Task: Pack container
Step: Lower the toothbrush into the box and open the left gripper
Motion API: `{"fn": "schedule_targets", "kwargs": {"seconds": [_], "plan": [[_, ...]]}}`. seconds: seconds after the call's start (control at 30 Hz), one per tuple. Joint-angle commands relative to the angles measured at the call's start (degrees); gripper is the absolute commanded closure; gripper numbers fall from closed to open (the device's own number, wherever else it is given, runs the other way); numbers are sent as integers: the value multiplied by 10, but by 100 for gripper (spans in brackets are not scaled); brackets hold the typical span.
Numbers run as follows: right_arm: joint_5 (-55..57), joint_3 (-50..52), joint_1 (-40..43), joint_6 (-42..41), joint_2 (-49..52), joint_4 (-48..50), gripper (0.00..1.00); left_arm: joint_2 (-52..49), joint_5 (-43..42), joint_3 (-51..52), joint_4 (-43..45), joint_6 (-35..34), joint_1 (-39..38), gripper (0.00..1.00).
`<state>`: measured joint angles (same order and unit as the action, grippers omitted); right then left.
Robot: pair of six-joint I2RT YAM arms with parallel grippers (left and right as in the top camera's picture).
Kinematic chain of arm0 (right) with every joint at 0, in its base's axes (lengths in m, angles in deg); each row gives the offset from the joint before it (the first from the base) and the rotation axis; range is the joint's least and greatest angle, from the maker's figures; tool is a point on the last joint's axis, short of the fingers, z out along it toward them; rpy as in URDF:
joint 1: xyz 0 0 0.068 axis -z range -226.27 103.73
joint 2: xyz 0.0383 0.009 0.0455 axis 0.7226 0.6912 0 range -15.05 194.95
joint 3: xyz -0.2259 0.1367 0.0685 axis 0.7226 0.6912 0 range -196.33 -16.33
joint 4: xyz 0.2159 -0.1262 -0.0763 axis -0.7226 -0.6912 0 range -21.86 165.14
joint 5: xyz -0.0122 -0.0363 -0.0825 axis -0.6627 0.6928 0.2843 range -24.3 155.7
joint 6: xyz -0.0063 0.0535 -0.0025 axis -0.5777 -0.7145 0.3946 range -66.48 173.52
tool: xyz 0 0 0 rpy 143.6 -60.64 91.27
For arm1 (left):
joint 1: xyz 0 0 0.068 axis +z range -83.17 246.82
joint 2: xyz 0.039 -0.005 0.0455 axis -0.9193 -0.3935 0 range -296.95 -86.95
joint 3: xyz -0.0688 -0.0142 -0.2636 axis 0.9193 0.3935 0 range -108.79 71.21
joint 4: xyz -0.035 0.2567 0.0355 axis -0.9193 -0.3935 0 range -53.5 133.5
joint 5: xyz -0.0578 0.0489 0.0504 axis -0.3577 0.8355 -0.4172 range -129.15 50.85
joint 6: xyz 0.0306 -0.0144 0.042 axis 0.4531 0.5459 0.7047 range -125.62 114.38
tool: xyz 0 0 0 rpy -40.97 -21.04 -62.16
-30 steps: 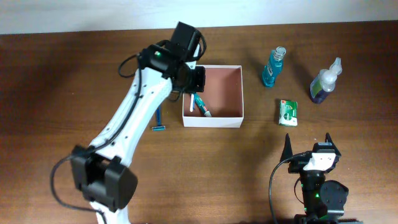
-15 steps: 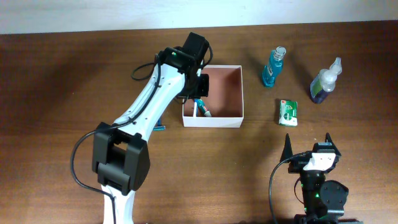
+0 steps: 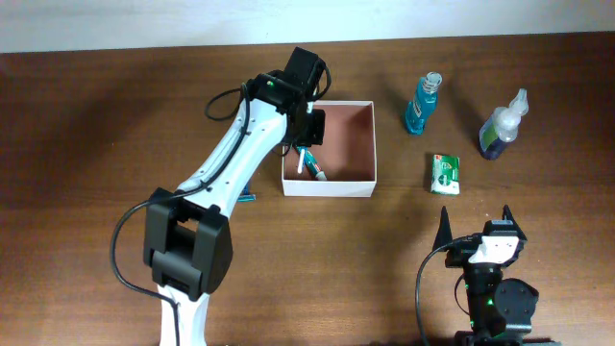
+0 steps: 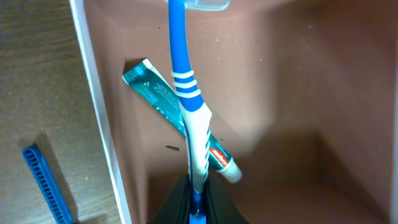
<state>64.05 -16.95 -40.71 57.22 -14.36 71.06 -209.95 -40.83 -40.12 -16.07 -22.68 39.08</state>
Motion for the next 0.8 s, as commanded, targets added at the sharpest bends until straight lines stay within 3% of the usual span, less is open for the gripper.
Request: {"fn": "schedule_targets", "kwargs": {"seconds": [0.0,0.77], "plan": [[-7,3,-3,3,-5,-2,2,-31,9,-5,2,44,-2,91],[-7,3,-3,4,-5,-2,2,-37,4,-4,9,132,-3,91]]}}
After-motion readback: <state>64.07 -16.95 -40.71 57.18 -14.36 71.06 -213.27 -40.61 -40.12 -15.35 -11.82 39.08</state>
